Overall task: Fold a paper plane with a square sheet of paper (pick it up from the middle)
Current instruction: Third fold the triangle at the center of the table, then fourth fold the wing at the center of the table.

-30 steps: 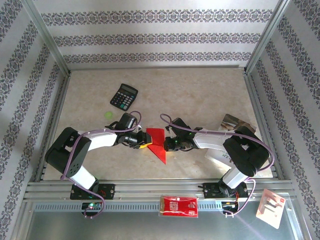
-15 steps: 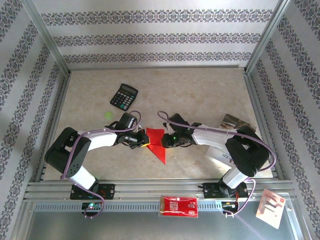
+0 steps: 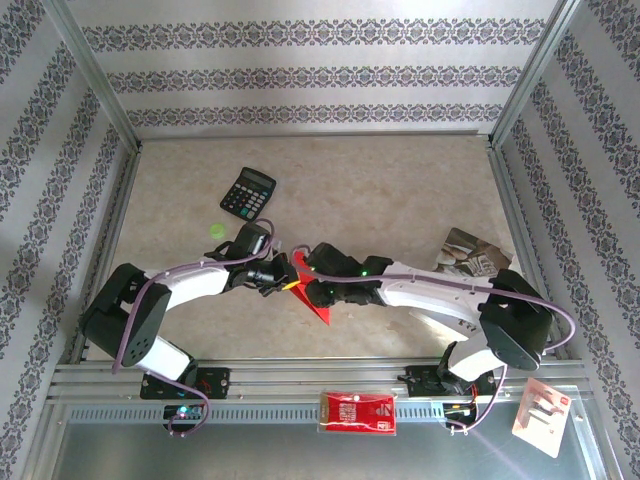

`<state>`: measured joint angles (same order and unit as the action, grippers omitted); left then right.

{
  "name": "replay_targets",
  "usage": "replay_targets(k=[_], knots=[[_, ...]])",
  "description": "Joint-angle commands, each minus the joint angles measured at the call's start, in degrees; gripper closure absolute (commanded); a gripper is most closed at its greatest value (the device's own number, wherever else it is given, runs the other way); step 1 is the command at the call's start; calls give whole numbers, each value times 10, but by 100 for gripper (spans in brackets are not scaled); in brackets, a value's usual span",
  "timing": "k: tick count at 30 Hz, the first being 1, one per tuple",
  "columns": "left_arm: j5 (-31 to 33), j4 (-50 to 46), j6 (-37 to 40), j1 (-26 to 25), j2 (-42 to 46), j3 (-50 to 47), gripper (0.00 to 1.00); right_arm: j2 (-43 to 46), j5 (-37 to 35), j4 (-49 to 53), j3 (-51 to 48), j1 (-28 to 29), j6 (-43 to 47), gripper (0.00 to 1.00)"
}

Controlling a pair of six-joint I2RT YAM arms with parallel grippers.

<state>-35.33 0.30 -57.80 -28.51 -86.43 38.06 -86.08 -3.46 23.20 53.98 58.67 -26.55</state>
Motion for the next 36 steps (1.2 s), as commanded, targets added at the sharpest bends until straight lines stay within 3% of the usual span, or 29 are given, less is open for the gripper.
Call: replay_targets(k=[1,8,23,36], knots=[[6,-34,-35,-7,19,-2,100,-22,-72,5,18,36,-25,58],[-3,-49,-53,-7,18,1,100,-76,-170,10,32,95,-87,56],[-22,-64,-63,-6,13,12,100,-160,-278,47,70,152,-164,62],[-22,-78,-58,-6,12,21,100,-204,-298,70,86,155,-168,65]])
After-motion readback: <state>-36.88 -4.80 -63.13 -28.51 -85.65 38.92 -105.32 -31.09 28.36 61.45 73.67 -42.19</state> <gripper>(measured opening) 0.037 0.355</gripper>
